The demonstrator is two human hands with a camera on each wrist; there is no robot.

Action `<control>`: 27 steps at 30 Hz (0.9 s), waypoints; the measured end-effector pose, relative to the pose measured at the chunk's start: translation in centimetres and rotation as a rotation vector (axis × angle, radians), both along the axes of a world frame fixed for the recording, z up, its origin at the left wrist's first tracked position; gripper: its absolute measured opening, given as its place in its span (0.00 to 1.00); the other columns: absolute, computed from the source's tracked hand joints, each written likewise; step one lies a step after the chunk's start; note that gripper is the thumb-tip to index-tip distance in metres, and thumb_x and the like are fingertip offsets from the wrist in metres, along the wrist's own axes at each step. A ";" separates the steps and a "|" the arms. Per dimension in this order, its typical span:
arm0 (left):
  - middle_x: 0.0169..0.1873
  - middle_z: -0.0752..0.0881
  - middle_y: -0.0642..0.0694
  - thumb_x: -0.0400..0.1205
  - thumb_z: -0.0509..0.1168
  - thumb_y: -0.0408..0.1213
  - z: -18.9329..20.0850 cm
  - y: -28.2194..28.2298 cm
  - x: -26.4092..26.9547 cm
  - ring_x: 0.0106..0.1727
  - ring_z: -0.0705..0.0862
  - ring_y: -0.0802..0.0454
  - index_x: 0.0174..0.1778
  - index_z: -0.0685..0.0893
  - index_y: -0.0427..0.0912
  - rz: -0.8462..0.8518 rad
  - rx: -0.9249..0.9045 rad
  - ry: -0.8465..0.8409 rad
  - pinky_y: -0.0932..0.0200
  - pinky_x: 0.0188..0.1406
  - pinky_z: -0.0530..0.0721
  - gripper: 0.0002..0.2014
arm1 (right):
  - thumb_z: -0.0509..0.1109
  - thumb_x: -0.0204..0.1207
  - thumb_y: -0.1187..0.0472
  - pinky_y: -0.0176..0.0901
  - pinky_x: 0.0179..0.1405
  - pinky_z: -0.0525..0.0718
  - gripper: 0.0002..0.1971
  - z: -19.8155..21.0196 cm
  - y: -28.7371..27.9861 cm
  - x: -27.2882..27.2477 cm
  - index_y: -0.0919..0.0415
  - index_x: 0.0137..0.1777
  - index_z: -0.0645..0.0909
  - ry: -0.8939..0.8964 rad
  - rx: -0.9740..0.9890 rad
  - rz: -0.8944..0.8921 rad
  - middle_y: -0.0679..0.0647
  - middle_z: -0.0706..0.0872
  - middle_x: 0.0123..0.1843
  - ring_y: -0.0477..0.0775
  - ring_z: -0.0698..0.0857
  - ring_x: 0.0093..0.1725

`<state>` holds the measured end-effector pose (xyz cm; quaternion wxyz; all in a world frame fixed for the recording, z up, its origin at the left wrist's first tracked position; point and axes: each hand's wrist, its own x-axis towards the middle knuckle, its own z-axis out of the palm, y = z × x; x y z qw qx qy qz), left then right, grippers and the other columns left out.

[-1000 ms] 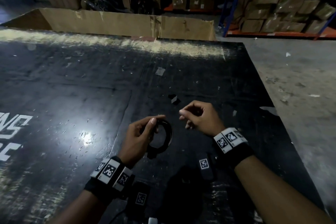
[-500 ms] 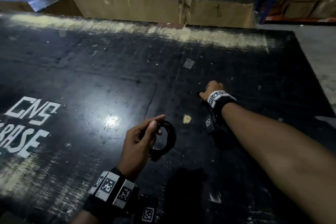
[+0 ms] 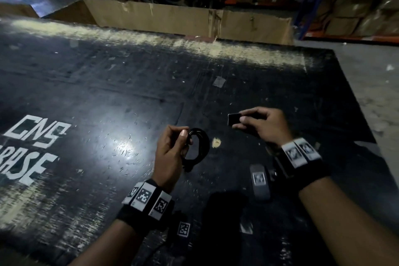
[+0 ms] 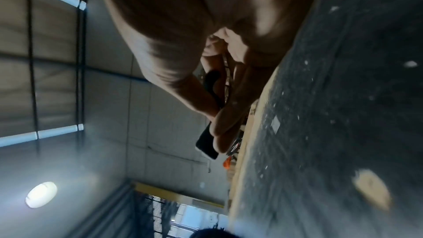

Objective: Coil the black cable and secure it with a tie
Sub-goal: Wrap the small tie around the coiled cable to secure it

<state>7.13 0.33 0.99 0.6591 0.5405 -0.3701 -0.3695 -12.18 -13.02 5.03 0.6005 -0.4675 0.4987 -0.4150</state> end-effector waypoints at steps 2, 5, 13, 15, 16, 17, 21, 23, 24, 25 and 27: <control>0.37 0.83 0.45 0.91 0.61 0.29 0.6 -0.3 -1.0 0.30 0.77 0.64 0.50 0.80 0.39 0.031 -0.039 -0.083 0.69 0.30 0.76 0.05 | 0.71 0.74 0.82 0.37 0.30 0.92 0.06 0.9 4.1 -0.7 0.73 0.41 0.84 -0.130 0.050 -0.025 0.68 0.90 0.35 0.57 0.93 0.27; 0.41 0.84 0.45 0.91 0.62 0.38 1.4 -0.6 -2.7 0.35 0.81 0.61 0.54 0.81 0.44 0.056 -0.088 -0.204 0.52 0.30 0.85 0.04 | 0.74 0.73 0.78 0.37 0.28 0.90 0.07 1.1 9.0 -0.6 0.69 0.37 0.85 -0.166 0.131 -0.076 0.63 0.91 0.30 0.57 0.92 0.26; 0.47 0.91 0.48 0.89 0.64 0.40 3.7 0.9 -7.5 0.47 0.92 0.48 0.53 0.79 0.46 -0.037 -0.230 -0.473 0.36 0.44 0.91 0.03 | 0.78 0.73 0.69 0.36 0.23 0.79 0.06 1.0 12.5 -0.2 0.62 0.37 0.86 -0.235 0.306 -0.226 0.52 0.90 0.25 0.47 0.87 0.23; 0.47 0.91 0.48 0.89 0.65 0.37 3.8 1.3 -8.2 0.46 0.93 0.50 0.52 0.79 0.42 -0.062 -0.255 -0.524 0.37 0.42 0.92 0.03 | 0.77 0.74 0.68 0.38 0.26 0.79 0.06 1.4 12.7 -0.3 0.62 0.37 0.87 -0.291 0.340 -0.253 0.53 0.90 0.26 0.50 0.88 0.27; 0.47 0.92 0.47 0.90 0.65 0.36 3.7 1.6 -8.4 0.45 0.93 0.50 0.52 0.79 0.42 -0.078 -0.256 -0.536 0.38 0.41 0.92 0.03 | 0.76 0.74 0.68 0.40 0.27 0.79 0.05 1.7 12.9 -0.4 0.62 0.38 0.87 -0.326 0.355 -0.267 0.54 0.91 0.28 0.52 0.88 0.29; 0.47 0.92 0.46 0.90 0.65 0.34 3.8 1.9 -8.6 0.45 0.93 0.49 0.52 0.79 0.41 -0.095 -0.258 -0.538 0.39 0.40 0.91 0.02 | 0.75 0.75 0.68 0.40 0.28 0.79 0.03 1.9 13.0 -0.4 0.64 0.41 0.87 -0.359 0.368 -0.276 0.56 0.91 0.31 0.53 0.88 0.30; 0.45 0.91 0.50 0.89 0.65 0.37 4.0 2.8 -9.3 0.43 0.92 0.51 0.54 0.79 0.42 -0.121 -0.298 -0.534 0.43 0.40 0.92 0.03 | 0.73 0.77 0.67 0.43 0.36 0.81 0.15 2.2 13.6 -0.7 0.70 0.62 0.86 -0.468 0.394 -0.262 0.61 0.92 0.46 0.56 0.90 0.43; 0.46 0.89 0.59 0.88 0.64 0.42 4.3 3.2 -9.6 0.44 0.91 0.56 0.56 0.77 0.42 -0.090 -0.312 -0.532 0.54 0.40 0.90 0.08 | 0.73 0.76 0.66 0.45 0.38 0.84 0.17 2.3 14.1 -1.0 0.70 0.65 0.85 -0.503 0.387 -0.247 0.62 0.92 0.50 0.57 0.90 0.46; 0.47 0.88 0.64 0.88 0.63 0.45 4.4 3.3 -9.7 0.44 0.90 0.58 0.57 0.75 0.42 -0.080 -0.324 -0.520 0.58 0.41 0.89 0.10 | 0.73 0.76 0.67 0.44 0.37 0.85 0.18 2.4 14.4 -1.2 0.71 0.65 0.84 -0.532 0.384 -0.238 0.63 0.92 0.51 0.57 0.91 0.46; 0.47 0.87 0.66 0.87 0.63 0.46 4.6 3.5 -9.9 0.45 0.90 0.59 0.58 0.74 0.42 -0.079 -0.334 -0.504 0.59 0.42 0.89 0.12 | 0.73 0.76 0.67 0.44 0.35 0.87 0.18 2.6 14.5 -1.3 0.71 0.64 0.84 -0.565 0.379 -0.227 0.64 0.91 0.52 0.57 0.91 0.45; 0.48 0.88 0.63 0.87 0.62 0.47 4.7 3.7 -10.2 0.46 0.91 0.55 0.60 0.72 0.43 -0.097 -0.336 -0.459 0.47 0.44 0.92 0.13 | 0.71 0.77 0.67 0.41 0.31 0.88 0.18 2.9 14.8 -1.4 0.72 0.65 0.83 -0.634 0.361 -0.217 0.66 0.90 0.54 0.57 0.92 0.43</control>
